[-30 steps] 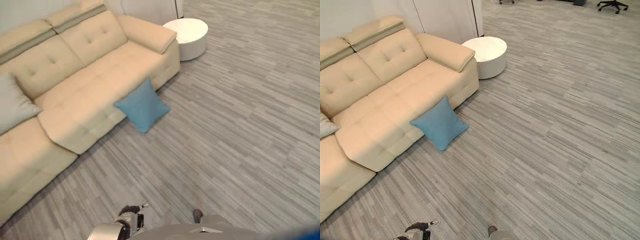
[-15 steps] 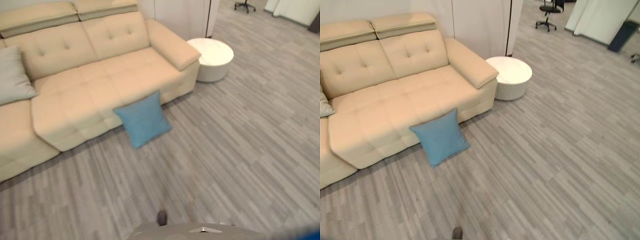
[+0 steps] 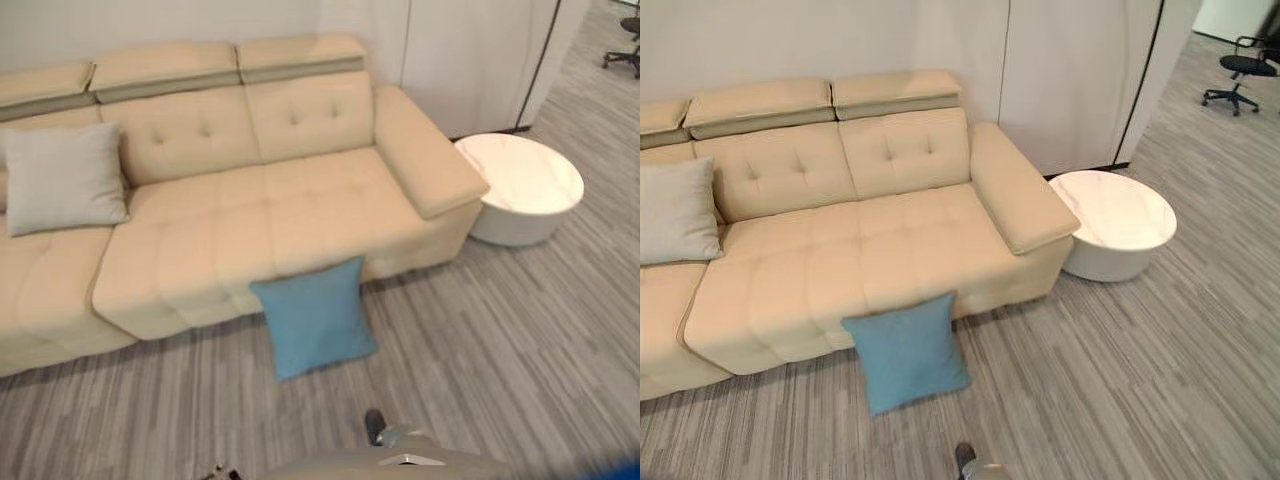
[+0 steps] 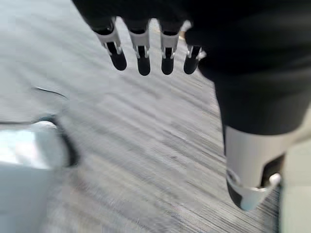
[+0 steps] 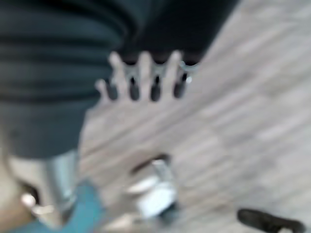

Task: Pick up all the scattered cushions and arrange them neatly on the sofa.

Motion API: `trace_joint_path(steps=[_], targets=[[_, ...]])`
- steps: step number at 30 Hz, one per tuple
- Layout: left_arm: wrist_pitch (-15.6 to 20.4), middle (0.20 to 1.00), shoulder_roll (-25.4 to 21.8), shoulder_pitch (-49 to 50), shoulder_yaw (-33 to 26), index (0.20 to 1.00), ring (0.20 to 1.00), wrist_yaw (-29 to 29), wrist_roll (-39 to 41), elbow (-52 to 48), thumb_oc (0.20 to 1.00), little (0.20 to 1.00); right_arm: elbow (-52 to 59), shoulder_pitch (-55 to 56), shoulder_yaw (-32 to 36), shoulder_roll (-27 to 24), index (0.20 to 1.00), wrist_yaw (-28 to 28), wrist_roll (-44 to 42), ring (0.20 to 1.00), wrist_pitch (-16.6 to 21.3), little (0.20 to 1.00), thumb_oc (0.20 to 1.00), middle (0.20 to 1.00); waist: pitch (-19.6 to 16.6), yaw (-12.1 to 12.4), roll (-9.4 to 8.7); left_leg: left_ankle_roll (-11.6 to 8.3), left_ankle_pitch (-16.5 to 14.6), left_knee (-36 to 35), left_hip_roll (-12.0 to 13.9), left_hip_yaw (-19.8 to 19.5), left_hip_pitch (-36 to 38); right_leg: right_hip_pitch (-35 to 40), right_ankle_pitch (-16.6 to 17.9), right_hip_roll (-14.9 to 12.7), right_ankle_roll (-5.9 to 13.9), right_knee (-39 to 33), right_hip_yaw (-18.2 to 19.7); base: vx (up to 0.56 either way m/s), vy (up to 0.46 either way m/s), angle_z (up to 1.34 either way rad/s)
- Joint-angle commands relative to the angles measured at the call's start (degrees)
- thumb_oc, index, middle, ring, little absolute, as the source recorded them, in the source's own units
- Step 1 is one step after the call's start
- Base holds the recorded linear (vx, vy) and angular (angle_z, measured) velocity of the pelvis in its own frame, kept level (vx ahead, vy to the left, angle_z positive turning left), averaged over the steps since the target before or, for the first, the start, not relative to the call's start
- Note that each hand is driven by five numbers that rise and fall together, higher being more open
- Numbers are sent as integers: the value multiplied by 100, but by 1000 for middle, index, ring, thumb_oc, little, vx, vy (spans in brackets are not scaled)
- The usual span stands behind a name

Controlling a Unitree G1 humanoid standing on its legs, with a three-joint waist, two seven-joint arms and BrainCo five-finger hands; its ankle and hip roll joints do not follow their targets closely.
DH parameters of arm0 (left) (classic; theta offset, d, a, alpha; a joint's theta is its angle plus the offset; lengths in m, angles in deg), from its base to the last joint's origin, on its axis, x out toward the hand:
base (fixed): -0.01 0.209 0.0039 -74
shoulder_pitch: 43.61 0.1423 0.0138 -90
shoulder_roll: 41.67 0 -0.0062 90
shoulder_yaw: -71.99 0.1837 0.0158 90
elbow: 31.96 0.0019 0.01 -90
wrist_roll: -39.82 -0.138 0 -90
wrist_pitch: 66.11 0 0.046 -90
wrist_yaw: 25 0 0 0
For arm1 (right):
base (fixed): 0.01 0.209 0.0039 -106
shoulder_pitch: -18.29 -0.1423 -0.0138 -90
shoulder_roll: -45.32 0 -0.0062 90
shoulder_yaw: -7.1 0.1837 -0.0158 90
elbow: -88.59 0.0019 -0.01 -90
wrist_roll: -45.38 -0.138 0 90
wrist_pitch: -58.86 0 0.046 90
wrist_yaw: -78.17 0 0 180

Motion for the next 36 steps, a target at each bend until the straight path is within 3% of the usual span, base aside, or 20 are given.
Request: trace_joint_path(steps=[1,3,4,5,6,8,11,13,14,16,19,24,25,30,34,36], targets=[[463,1000,-526,-372,-940,1000,1000,480,804,100,1000,1000,565,136,-357,7,1000,179,256,1000,216,1000,1000,1000,297,-367,-125,248,-45,-975,393,1751,-519,1054,-158,-422,221,-598,-161,211,-119,71],[587,1000,-555,-307,-1149,1000,1000,606,916,159,1000,1000,910,248,-364,-4,1000,183,252,1000,261,1000,1000,1000,277,-388,-164,152,181,-1263,609,2007,-578,1198,-208,-464,233,-639,-263,204,33,44],[689,1000,-583,-222,-1278,1000,1000,668,1016,215,1000,1000,1126,309,-377,-17,1000,155,256,1000,251,1000,1000,1000,260,-347,-206,48,502,-1553,765,1915,-772,1405,-276,-532,250,-728,-266,188,84,16],[692,1000,-588,-216,-1276,1000,1000,664,1019,220,1000,1000,1140,323,-381,-14,1000,157,257,1000,243,1000,1000,1000,254,-369,-215,49,518,-1575,751,1897,-763,1423,-275,-547,251,-748,-286,233,129,21],[716,1000,-581,-120,-1246,1000,1000,685,981,221,1000,1000,1332,336,-467,-14,1000,115,334,1000,246,1000,1000,1000,257,-301,-228,40,578,-1680,681,1611,-890,1538,-353,-538,274,-776,-228,108,60,-9],[729,1000,-567,-40,-1102,1000,1000,668,810,187,1000,1000,1447,387,-498,-7,1000,84,339,1000,247,1000,1000,1000,225,-302,-164,42,709,-1937,629,1411,-794,1584,-430,-499,313,-790,-202,181,194,-12],[700,1000,-398,15,-802,1000,1000,656,664,-60,1000,1000,1475,317,-328,26,1000,-124,107,1000,173,1000,1000,1000,204,-256,-139,163,768,-2125,507,1430,-624,1587,-448,-563,455,-840,-17,128,262,-57],[560,1000,-163,-109,-231,1000,1000,74,348,-650,1000,1000,1445,125,78,1,1000,-359,-285,1000,113,1000,1000,1000,260,-220,-148,306,682,-2061,367,1473,-641,1565,-401,-684,595,-988,21,-6,261,-65],[406,1000,20,-240,269,1000,1000,-482,171,-1149,1000,1000,1615,-192,409,-145,1000,-387,-497,1000,113,1000,1000,1000,357,-210,-125,380,711,-2016,285,1480,-821,1449,-305,-739,668,-1068,53,-121,178,-19],[308,1000,113,-476,672,1000,1000,-759,-21,-1653,1000,1000,1888,-602,677,-376,1000,-354,-644,1000,120,1000,1000,1000,514,-198,-101,439,679,-1823,196,1487,-1207,1182,-231,-801,737,-1068,75,-234,134,0],[311,1000,242,-1409,695,1000,1000,-500,39,-2161,1000,1000,2378,-1734,678,-894,1000,-105,-644,1000,169,1000,1000,1000,926,-205,-56,517,560,-1183,-20,1486,-2246,371,-59,-880,854,-929,108,-459,107,-6],[171,1000,-331,-2730,818,1000,1000,-519,175,-2130,1000,1000,3201,-3076,286,-1590,1000,0,-434,1000,-112,1000,1000,1000,1208,-217,7,513,525,-644,-203,1551,-3418,-742,44,-774,862,-502,137,-288,66,-13],[-36,1000,-1073,-3593,879,1000,1000,-94,209,-1516,1000,1000,3307,-3981,-258,-1985,1000,-84,-188,1000,-444,1000,1000,1000,1439,-237,27,505,413,-190,-173,1594,-4053,-1344,-54,-722,850,-150,107,-287,59,-24],[-138,1000,-1840,-5117,903,1000,1000,716,757,-280,1000,1000,3099,-5335,-800,-2109,1000,-105,-121,1000,-696,1000,1000,1000,1769,-323,73,471,288,478,-130,1514,-5078,-2423,-256,-680,767,494,137,-144,10,-1],[-107,1000,-2209,-5742,972,1000,1000,280,1263,-357,1000,1000,2564,-6560,-1239,-2061,1000,-73,-319,1000,-703,1000,1000,1000,1999,-297,139,442,232,845,-177,1439,-5963,-3382,-377,-689,703,964,157,-67,-21,3],[-16,1000,-2162,-5897,956,1000,1000,88,1441,-655,1000,1000,2275,-6923,-1312,-2020,1000,-71,-475,1000,-622,1000,1000,1000,1993,-270,195,437,147,1022,-203,1398,-6350,-3765,-495,-665,696,1198,141,-37,-32,6]])
